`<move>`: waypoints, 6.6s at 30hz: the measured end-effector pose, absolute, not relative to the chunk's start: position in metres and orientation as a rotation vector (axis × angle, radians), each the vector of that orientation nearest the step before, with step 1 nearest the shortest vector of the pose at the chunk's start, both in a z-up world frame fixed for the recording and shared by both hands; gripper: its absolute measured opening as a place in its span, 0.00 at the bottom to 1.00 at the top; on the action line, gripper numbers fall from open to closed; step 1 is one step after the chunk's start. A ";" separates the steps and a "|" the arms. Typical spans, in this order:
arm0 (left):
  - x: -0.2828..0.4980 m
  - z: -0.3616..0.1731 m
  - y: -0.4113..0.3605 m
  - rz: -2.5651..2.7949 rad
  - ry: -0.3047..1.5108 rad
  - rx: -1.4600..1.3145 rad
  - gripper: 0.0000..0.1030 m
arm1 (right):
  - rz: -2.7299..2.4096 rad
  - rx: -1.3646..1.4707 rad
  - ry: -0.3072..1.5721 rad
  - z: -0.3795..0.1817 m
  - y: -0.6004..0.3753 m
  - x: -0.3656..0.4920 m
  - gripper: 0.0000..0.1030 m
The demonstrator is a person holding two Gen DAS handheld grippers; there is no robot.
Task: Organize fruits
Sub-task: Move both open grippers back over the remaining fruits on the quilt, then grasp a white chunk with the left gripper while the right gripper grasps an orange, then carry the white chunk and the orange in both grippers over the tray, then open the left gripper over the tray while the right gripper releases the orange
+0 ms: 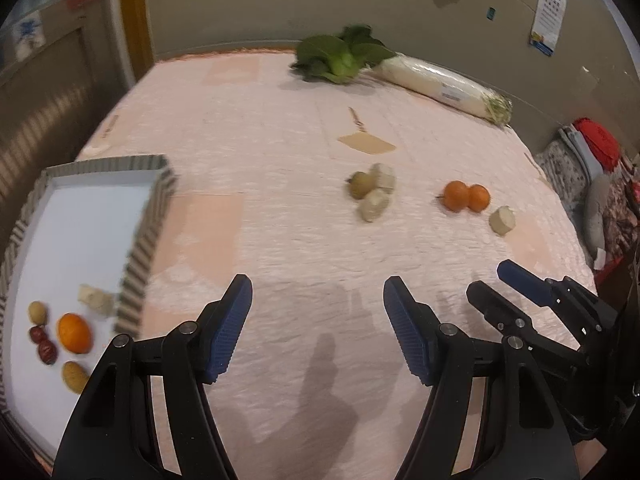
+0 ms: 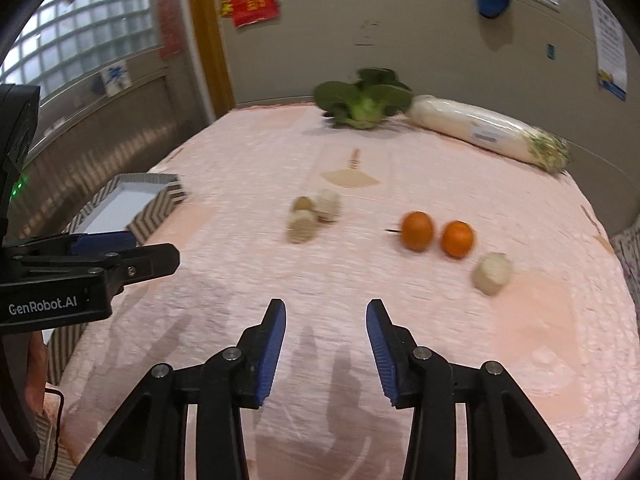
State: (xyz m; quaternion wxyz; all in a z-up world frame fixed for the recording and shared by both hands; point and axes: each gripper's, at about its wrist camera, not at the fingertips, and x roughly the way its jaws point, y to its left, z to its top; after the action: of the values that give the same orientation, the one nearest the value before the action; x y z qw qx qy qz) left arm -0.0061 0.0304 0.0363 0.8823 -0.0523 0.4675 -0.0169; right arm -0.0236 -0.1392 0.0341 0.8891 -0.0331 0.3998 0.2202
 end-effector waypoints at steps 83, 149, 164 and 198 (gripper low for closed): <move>-0.016 0.036 0.041 -0.025 0.949 -0.122 0.25 | 0.505 -0.070 0.795 0.044 -0.109 -0.013 0.31; -0.114 0.023 0.259 0.337 0.900 -0.276 0.25 | 0.874 -0.306 0.776 0.054 0.147 -0.056 0.31; -0.113 0.014 0.267 0.356 0.917 -0.263 0.25 | 0.936 -0.380 0.857 0.025 0.210 -0.031 0.31; -0.091 0.056 0.161 0.207 0.793 -0.204 0.68 | 0.722 -0.094 0.737 0.070 0.030 -0.056 0.41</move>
State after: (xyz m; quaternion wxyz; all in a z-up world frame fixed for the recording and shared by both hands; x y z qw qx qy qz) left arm -0.0913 0.1611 0.0563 0.9122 -0.0989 0.3848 0.1003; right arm -0.0557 0.0297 0.0698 0.8689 -0.0449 0.3520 0.3452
